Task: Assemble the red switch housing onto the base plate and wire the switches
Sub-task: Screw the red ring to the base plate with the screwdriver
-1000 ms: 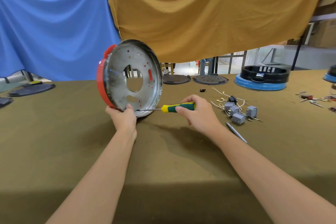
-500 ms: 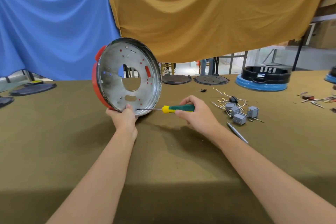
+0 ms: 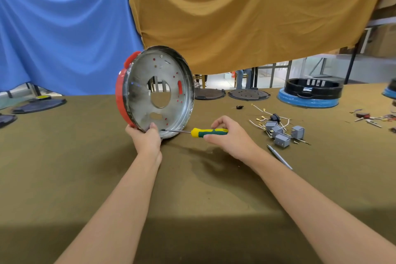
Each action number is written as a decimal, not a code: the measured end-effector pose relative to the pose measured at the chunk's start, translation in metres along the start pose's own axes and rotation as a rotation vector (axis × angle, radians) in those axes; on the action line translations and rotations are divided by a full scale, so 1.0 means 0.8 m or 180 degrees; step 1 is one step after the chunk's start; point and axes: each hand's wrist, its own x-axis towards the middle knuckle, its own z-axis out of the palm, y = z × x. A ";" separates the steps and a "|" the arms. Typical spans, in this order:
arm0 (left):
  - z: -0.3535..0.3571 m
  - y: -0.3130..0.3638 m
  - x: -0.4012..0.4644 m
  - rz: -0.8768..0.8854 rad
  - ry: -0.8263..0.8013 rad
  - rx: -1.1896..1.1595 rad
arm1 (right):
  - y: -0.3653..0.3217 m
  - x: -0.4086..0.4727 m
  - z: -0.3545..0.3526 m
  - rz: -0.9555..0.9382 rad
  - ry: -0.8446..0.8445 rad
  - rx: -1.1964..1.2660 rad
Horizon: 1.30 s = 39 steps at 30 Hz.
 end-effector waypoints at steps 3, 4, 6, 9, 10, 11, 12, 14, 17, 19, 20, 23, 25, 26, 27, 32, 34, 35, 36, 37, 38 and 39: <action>-0.001 0.001 0.002 -0.0082 0.0081 -0.0172 | 0.001 0.001 0.001 -0.0161 0.0089 -0.0094; -0.001 0.001 0.002 -0.0074 0.0071 -0.0156 | 0.001 0.001 0.000 -0.0139 0.0122 -0.0104; -0.001 -0.001 0.001 0.0013 -0.0002 -0.0009 | 0.000 0.001 -0.001 -0.0025 0.0072 -0.0066; 0.000 -0.002 -0.001 0.0177 -0.0152 0.0239 | -0.001 0.001 -0.002 0.0143 -0.0093 0.0143; 0.000 -0.002 -0.001 0.0194 -0.0179 0.0269 | -0.002 0.001 -0.002 0.0207 -0.0150 0.0236; 0.000 -0.002 0.000 0.0189 -0.0193 0.0267 | -0.003 0.001 -0.002 0.0277 -0.0216 0.0320; 0.000 -0.002 0.000 0.0169 -0.0201 0.0247 | -0.004 0.001 -0.001 0.0343 -0.0286 0.0383; -0.001 -0.002 0.001 0.0123 -0.0210 0.0206 | -0.005 0.000 -0.002 0.0430 -0.0415 0.0454; 0.001 -0.002 0.001 0.0114 -0.0251 0.0156 | -0.002 0.000 -0.004 0.0512 -0.0558 0.0563; 0.001 -0.002 0.001 0.0098 -0.0252 0.0105 | 0.000 0.000 -0.002 0.0506 -0.0561 0.0553; 0.001 -0.002 0.001 0.0078 -0.0233 0.0082 | 0.001 0.000 0.001 0.0449 -0.0515 0.0457; -0.001 0.000 0.000 0.0020 -0.0157 -0.0037 | 0.002 0.000 0.007 0.0120 -0.0298 -0.0040; -0.001 0.001 -0.002 0.0013 -0.0149 -0.0074 | 0.004 0.002 0.008 -0.0008 -0.0163 -0.0297; 0.000 0.000 -0.002 0.0025 -0.0171 -0.0051 | 0.005 0.002 0.007 -0.0002 -0.0125 -0.0326; 0.000 -0.001 -0.002 0.0046 -0.0213 -0.0014 | 0.005 0.002 0.006 0.0041 -0.0130 -0.0264; 0.002 -0.001 -0.003 0.0181 -0.0367 0.0150 | 0.004 0.001 0.005 0.0330 -0.0420 0.0263; 0.002 0.001 -0.004 0.0199 -0.0362 0.0087 | 0.002 0.000 0.004 0.0390 -0.0546 0.0505; 0.002 0.001 -0.005 0.0222 -0.0366 0.0061 | 0.000 -0.001 0.003 0.0419 -0.0617 0.0589; 0.002 0.002 -0.006 0.0248 -0.0382 0.0042 | -0.001 -0.002 0.002 0.0457 -0.0679 0.0654; 0.002 0.003 -0.007 0.0265 -0.0407 0.0022 | -0.002 -0.003 0.001 0.0511 -0.0728 0.0720; 0.003 0.003 -0.008 0.0269 -0.0433 -0.0003 | -0.003 -0.003 -0.001 0.0575 -0.0770 0.0798; 0.004 0.003 -0.009 0.0263 -0.0456 -0.0034 | -0.003 -0.003 -0.002 0.0642 -0.0814 0.0884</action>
